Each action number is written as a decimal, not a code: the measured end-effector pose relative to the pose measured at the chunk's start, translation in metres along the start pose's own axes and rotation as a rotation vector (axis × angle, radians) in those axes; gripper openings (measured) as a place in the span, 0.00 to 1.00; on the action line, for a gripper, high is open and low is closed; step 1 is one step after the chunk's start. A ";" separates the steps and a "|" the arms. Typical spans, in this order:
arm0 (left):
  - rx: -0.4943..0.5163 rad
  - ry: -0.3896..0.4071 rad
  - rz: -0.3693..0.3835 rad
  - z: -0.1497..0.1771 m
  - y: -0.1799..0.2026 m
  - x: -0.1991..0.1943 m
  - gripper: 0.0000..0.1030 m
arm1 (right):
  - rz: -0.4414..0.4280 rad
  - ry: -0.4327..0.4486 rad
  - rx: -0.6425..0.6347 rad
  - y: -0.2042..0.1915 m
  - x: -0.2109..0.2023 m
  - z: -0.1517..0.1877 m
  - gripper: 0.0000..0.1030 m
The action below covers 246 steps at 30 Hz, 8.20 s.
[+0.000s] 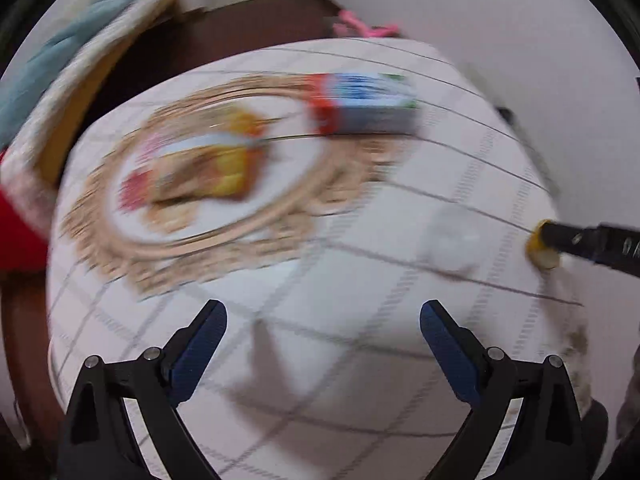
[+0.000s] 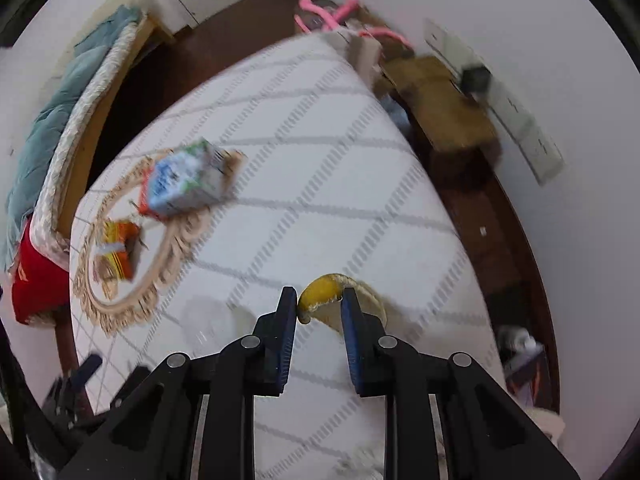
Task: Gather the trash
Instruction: 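Grasp the yellow lemon peel with the right tool while the left tool grasps the clear cup lid, then carry the lemon peel and clear lid over the white bin, then open both tools to drop the peel and lid into the bin, then move both open tools back toward the table, then grasp the orange snack wrappers with the left tool while the right tool grasps the milk carton, then carry the snack wrappers and Perfectlands milk carton over the white bin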
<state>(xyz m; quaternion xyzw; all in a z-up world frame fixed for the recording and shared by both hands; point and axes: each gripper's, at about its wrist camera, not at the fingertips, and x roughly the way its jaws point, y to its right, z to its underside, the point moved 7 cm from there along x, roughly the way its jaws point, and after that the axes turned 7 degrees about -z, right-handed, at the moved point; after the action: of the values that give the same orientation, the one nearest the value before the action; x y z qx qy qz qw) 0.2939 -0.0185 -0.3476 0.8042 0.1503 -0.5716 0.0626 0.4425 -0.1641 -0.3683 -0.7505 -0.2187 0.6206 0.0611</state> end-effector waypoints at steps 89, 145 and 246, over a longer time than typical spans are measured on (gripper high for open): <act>-0.921 -0.439 0.018 0.312 -0.576 0.070 0.93 | -0.186 -0.666 -0.564 -0.575 0.323 0.322 0.67; -0.593 -0.024 -0.327 0.134 -0.320 -0.066 0.93 | -0.193 -0.153 -0.626 -0.358 0.011 0.166 1.00; -0.718 -0.208 -0.323 0.263 -0.542 -0.035 0.09 | -0.184 -0.329 -0.782 -0.551 0.149 0.290 0.65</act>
<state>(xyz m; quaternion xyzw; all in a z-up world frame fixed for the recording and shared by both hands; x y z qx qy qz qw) -0.1237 0.4169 -0.3650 0.6350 0.4579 -0.5635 0.2638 0.0460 0.3385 -0.3677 -0.5857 -0.5103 0.5943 -0.2083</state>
